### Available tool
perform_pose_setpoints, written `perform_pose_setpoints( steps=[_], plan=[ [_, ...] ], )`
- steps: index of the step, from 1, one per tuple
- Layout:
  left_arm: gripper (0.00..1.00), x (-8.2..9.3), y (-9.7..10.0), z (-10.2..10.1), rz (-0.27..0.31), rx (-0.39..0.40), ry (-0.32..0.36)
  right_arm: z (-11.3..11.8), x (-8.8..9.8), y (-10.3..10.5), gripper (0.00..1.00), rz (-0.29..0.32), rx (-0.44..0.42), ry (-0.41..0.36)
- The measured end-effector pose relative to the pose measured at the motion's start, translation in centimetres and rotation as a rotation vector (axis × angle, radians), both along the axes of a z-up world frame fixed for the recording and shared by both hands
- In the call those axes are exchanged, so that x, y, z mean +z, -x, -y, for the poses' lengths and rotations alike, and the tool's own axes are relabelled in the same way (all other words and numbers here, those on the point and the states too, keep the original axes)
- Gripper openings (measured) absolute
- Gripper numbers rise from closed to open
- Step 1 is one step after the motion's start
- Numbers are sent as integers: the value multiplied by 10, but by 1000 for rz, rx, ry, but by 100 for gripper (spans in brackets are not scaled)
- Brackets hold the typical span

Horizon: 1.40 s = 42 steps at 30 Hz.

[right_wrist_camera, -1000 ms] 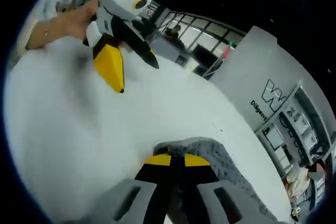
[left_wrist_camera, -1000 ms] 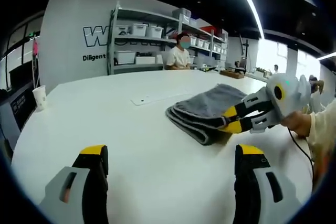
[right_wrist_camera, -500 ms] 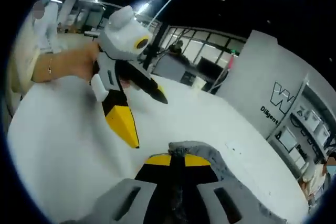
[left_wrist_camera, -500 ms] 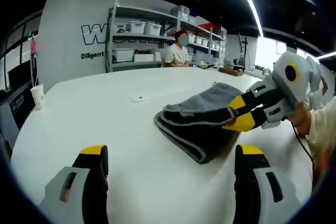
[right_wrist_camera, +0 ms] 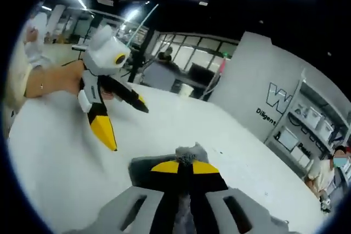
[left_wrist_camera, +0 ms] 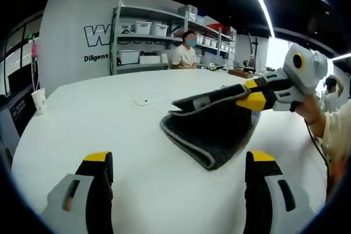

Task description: Open the folded towel by lifting each exposed corner and separating the folded layers until the towel lies flat within the target outline without major curled edges

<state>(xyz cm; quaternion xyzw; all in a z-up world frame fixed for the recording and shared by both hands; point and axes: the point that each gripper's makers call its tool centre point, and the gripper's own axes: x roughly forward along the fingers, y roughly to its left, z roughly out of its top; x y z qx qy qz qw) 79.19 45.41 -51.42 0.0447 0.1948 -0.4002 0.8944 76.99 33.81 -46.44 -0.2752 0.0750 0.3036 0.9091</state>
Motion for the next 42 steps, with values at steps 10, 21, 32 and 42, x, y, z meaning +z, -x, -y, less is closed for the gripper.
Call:
perform_pose_setpoints(
  steps=[10, 21, 32, 42],
  plan=[
    [99, -2, 1, 2, -5, -3, -5, 73, 32, -3, 0, 85, -163, -22],
    [99, -4, -1, -1, -2, 2, -23, 166, 80, 10, 0, 213, -373, -29],
    [98, -5, -3, 0, -3, 4, -30, 264, 107, 31, 0, 299, -612, -30],
    [98, -6, -3, 0, -4, 6, -35, 338, 87, 39, 0, 284, -798, 60]
  ],
)
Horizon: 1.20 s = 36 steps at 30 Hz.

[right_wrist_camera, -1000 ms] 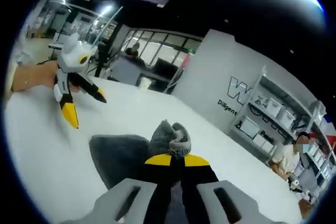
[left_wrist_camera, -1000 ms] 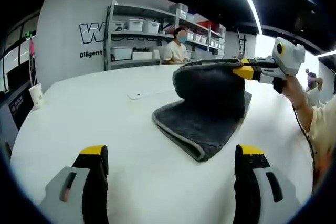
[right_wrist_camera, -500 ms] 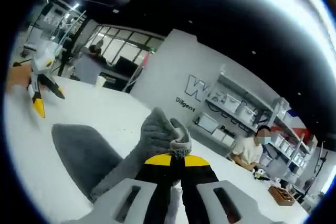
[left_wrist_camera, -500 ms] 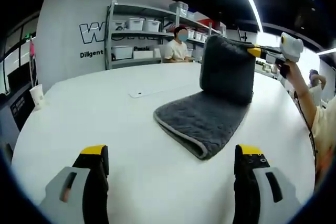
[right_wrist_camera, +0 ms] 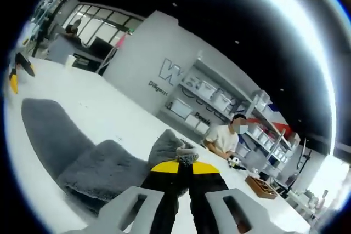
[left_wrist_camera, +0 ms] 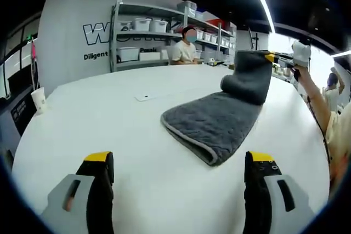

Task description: Open the folded towel by lifting each exposed corner and separating the folded layers until the towel lies flat within the target outline without major curled edges

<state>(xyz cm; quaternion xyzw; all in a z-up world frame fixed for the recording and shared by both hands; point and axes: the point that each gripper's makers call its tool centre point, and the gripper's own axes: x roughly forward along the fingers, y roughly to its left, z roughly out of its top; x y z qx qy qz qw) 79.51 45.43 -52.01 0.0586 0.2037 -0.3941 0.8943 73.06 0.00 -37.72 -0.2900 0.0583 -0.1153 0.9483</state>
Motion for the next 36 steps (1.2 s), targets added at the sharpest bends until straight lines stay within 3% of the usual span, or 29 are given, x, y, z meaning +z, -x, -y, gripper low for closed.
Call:
perform_pose_setpoints(
  steps=[8, 15, 17, 27, 36],
  plan=[
    [98, -2, 0, 0, 8, 2, -20, 46, -6, 6, 0, 1, -108, -15],
    [98, -2, 0, -1, 8, 4, -17, 74, -33, 6, 0, -75, -164, -8],
    [98, -2, 0, -1, 10, 3, -17, 78, -46, 4, 0, -123, -159, 7],
    [98, -3, 1, -1, 10, 1, -19, 94, -95, 2, 0, -241, -184, -14],
    [98, -6, 2, 0, 4, -2, -23, 104, -121, 3, 2, -290, -206, -27]
  ],
)
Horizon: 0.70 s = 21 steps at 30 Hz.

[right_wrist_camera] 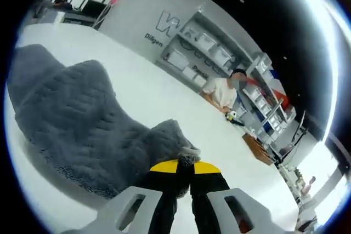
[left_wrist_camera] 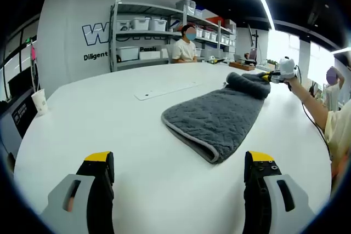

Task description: Open the folded towel by lifting each exposed corner and separating the folded layers until the towel lies flat within the target outline without major curled edges

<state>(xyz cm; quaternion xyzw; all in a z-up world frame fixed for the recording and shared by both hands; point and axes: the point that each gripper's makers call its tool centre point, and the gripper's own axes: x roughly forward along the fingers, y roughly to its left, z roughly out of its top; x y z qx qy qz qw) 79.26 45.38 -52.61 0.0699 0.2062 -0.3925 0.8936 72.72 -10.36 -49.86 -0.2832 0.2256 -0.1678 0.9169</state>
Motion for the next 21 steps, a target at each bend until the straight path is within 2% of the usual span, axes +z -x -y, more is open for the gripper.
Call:
perform_pose_setpoints(
  steps=[4, 9, 13, 16, 19, 21],
  plan=[
    [98, -1, 0, 1, -3, -1, 0, 7, -7, 5, 12, -33, -38, 4],
    [98, -2, 2, 3, -7, -8, -3, 14, -11, 11, 43, -43, -81, -7],
    [98, -2, 3, 4, -8, -10, -4, 18, -7, 17, 47, -32, -116, -5],
    [98, -1, 3, 4, -8, -11, -3, 20, -3, 22, 55, -18, -138, -15],
    [98, 0, 4, 6, -8, -17, -2, 21, -2, 27, 64, -8, -153, -35],
    [98, 0, 5, 7, -8, -23, -3, 21, -2, 29, 74, -1, -159, -46]
  ],
)
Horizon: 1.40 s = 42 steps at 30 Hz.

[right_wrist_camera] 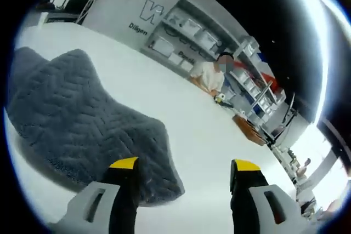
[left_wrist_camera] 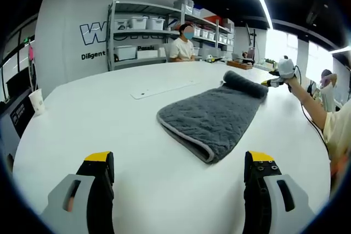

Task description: Open the folded towel by lifting each exposed corner and separating the folded layers until the towel lies flat within the target outline without major curled edges

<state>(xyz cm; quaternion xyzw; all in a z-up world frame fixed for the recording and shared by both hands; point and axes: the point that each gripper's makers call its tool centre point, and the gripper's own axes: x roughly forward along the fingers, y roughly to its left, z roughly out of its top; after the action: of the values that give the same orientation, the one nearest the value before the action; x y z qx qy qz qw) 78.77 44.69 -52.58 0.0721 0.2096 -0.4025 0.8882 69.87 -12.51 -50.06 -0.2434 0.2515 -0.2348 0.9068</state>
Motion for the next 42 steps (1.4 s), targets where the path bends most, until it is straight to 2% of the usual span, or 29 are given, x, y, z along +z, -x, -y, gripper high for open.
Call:
perform_pose_setpoints(
  steps=[2, 3, 6, 9, 17, 20, 22, 26, 31, 34, 37, 42],
  plan=[
    [98, 0, 1, 1, -1, -5, 0, -1, -1, 0, 88, 10, 2, -13],
    [98, 0, 1, 2, -1, -6, 2, -3, -1, -1, 91, 19, 12, -29],
    [98, 1, 3, 4, -4, -13, 9, -9, 3, 1, 91, 49, 22, -75],
    [97, 3, 7, 9, -16, -33, 37, -10, 9, 3, 99, 65, 22, -82],
    [90, 5, 17, 25, -14, -87, 78, -18, 20, 4, 99, 107, 64, -100],
    [82, 6, 22, 33, -16, -117, 107, -28, 14, 0, 99, 107, 111, -164],
    [78, 5, 25, 37, -23, -131, 120, -35, 7, -2, 99, 79, 149, -199],
    [76, 1, 28, 42, -31, -141, 127, -42, 0, -5, 99, 68, 189, -221],
    [54, -2, 31, 48, -9, -166, 126, -42, -1, -4, 99, 75, 199, -248],
    [48, -7, 30, 49, 21, -165, 83, -43, 0, -2, 99, 94, 204, -278],
    [44, -11, 30, 50, 22, -166, 69, -42, 3, 0, 99, 113, 202, -288],
    [32, -11, 29, 53, 5, -142, 124, -45, 4, 0, 99, 116, 207, -287]
  ],
)
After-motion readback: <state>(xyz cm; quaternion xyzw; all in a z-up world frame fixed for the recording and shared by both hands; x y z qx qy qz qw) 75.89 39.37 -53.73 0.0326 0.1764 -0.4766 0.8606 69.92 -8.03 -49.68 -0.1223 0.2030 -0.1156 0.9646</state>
